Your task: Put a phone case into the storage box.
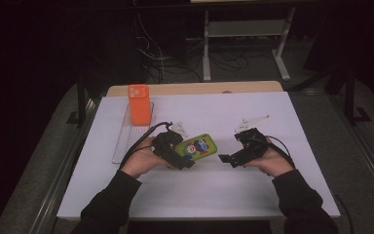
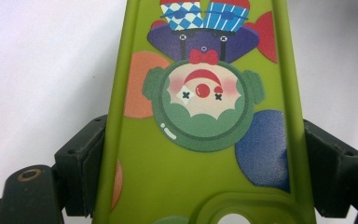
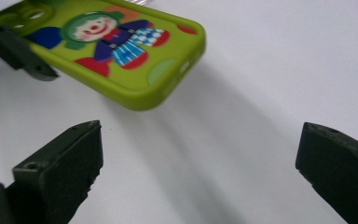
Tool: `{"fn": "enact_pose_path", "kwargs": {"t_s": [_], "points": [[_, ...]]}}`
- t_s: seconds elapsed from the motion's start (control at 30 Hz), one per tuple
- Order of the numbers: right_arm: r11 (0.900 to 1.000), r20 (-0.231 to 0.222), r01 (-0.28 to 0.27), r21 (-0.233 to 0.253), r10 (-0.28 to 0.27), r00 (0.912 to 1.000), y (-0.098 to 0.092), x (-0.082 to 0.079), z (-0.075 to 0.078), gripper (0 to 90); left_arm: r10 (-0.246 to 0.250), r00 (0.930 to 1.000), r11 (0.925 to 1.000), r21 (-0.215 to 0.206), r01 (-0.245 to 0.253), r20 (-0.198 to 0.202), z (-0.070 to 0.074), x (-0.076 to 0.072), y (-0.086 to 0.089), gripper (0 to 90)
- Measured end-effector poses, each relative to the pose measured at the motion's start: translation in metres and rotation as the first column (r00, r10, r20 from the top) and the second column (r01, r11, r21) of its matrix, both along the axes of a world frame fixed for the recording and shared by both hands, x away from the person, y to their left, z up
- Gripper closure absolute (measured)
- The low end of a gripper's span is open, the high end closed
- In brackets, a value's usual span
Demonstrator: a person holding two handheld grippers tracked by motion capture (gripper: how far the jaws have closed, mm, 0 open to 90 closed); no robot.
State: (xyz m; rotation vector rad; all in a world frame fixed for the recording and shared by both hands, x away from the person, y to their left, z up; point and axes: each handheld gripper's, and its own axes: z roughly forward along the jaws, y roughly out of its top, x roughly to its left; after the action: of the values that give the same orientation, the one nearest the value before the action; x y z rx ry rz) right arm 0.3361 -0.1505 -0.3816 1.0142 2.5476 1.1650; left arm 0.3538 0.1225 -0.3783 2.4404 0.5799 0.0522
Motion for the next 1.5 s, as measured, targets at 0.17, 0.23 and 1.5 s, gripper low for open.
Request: {"fn": "enact_pose_path", "kwargs": {"t_s": [0.17,0.23,1.5], "points": [[0.996,-0.008,0.085,-0.003,-0.085,0.9963,0.004,-0.009,-0.018,0.0,0.042,0.9988,0.9991,-0.004,-0.042,-0.024,-0.006,-0.002,0.0,15.2],[0.994,0.005,0.106,-0.01,-0.106,0.9943,0.005,-0.014,-0.025,0.0,0.048,0.9984,0.9989,-0.003,-0.048,-0.029,-0.007,-0.003,-0.001,15.1],[0.986,0.256,0.104,-0.133,-0.067,0.9643,0.01,-0.034,-0.037,0.0,0.055,0.9979,0.9985,-0.001,-0.055,-0.033,-0.009,-0.004,0.0,15.1]]}}
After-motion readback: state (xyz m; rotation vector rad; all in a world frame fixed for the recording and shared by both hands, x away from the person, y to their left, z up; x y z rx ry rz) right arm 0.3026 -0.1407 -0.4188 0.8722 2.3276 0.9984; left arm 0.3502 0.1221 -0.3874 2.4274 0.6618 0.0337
